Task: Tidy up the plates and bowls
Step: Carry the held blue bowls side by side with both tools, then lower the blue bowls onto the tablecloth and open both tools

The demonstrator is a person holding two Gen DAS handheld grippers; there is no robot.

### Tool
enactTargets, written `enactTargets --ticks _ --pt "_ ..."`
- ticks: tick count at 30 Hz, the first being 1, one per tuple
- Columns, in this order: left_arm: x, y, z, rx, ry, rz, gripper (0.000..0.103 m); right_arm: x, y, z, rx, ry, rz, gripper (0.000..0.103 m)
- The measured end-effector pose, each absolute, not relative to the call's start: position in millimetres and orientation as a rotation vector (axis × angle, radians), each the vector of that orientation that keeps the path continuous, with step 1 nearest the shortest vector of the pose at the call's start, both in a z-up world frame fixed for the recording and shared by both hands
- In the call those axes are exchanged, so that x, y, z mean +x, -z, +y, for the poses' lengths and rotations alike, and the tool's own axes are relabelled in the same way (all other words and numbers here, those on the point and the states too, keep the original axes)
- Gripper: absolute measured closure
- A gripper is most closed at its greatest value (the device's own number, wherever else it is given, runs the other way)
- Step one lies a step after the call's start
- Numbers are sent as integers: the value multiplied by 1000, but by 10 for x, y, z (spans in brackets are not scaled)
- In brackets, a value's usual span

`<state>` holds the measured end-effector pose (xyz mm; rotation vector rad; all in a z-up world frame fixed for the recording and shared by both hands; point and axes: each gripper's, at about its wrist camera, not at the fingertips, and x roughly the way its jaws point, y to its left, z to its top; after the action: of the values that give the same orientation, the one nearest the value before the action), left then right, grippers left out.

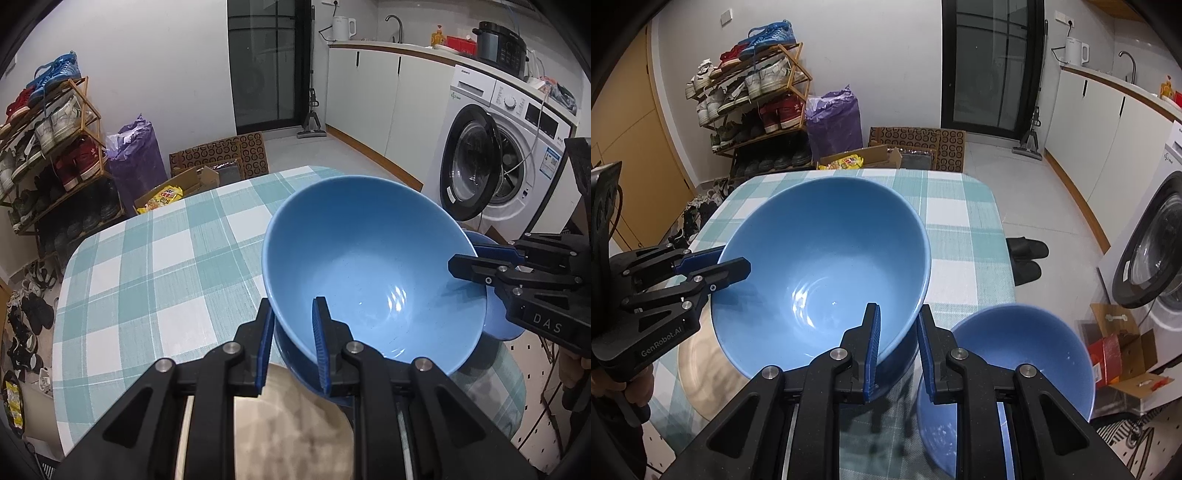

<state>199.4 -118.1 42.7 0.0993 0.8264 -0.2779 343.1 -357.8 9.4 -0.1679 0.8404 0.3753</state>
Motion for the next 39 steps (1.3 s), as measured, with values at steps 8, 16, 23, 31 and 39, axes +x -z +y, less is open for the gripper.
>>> enactTargets --ticks 8,16,23,31,39 --pt "1905 -328 -1260 124 284 812 84 3378 110 -3586 -175 -352 874 83" --pt "1837 -285 -1344 134 298 806 84 3338 254 -3670 -184 -334 892 83" --pt "1792 -256 -1395 175 284 794 84 3291 392 -3670 -201 -319 894 82" --pt "1804 -193 -1387 179 270 814 84 3327 529 -3592 -243 -309 899 81" --pt "1825 -87 -1406 175 260 839 84 3312 561 -3522 -315 -291 880 80"
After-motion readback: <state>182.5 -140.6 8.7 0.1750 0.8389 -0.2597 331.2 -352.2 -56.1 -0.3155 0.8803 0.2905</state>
